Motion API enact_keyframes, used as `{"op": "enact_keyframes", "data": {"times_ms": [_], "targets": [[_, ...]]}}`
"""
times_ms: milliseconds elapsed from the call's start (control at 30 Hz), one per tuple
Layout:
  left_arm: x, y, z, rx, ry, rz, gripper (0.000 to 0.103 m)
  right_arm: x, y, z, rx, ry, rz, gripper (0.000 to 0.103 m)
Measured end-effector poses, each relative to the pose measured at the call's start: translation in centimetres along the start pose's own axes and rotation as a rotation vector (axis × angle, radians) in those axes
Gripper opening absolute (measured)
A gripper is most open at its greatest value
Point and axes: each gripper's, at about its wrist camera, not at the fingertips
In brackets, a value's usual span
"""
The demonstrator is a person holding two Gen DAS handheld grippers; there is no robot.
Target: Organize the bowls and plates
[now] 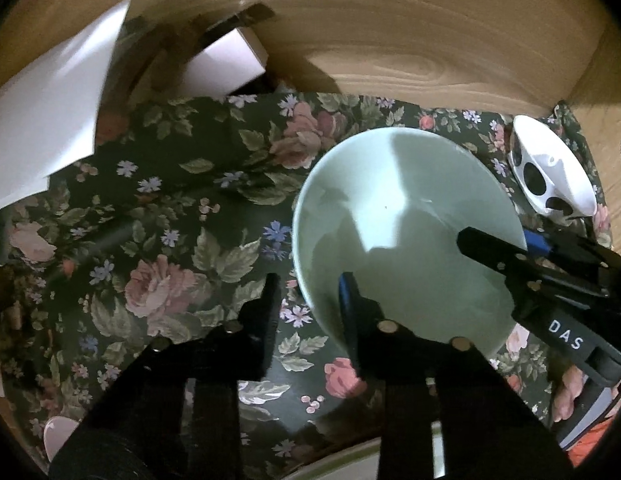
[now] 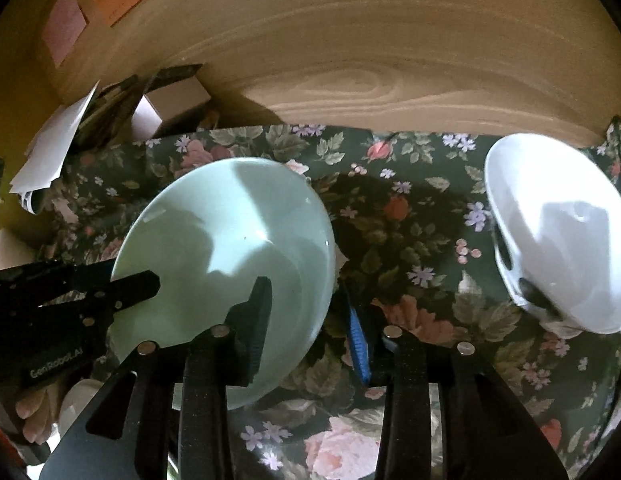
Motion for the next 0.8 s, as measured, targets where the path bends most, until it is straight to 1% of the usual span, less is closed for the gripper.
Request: {"op": "enact_keyframes", "data": {"times_ms": [67, 133, 200, 267, 433, 733, 800], "targets": [[-0.1, 0.1, 0.0, -0.001, -0.005, 0.004, 0.024, -0.1, 0.0, -0.1, -0.004, 0.007, 0.003, 0.029], [-0.3, 0.1, -0.3, -0.013, -0.011, 0.01, 0.017, -0.1, -0.1, -0.3, -0.007, 0.014, 0.007, 0.021], [-0.6, 0.3, -0.7, -0.02, -0.003, 0.008, 0.016, 0.1, -0.2, -0.3, -0.005, 0.027, 0.009, 0.017], [-0.6, 0.2, -1.0, -0.026, 0.014, 0.0, 0.016, 0.3, -0.3, -0.1, 0.003, 0.01, 0.002, 0.017], [-0.3, 0.0, -1.5, -0.039, 0.015, -0.013, 0.016, 0.9, -0.6, 0.5, 0.02, -0.017, -0.019, 0.017], [3.8, -1.4, -2.0, -0.071, 0.024, -0.117, 0.016, 3.8, -1.3, 1.1, -0.001, -0.005, -0.081, 0.017], [4.4, -1.7, -2.2, -0.077, 0.026, -0.118, 0.016, 4.4, -1.5, 1.3, -0.003, -0.007, -0.092, 0.017]]}}
Point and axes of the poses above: each gripper's, at about its wrist camera, not at the fingertips, and x roughly against the way its jaws point, z to its left, y to its top, and after that the axes turned 3 degrees about -y, right-handed
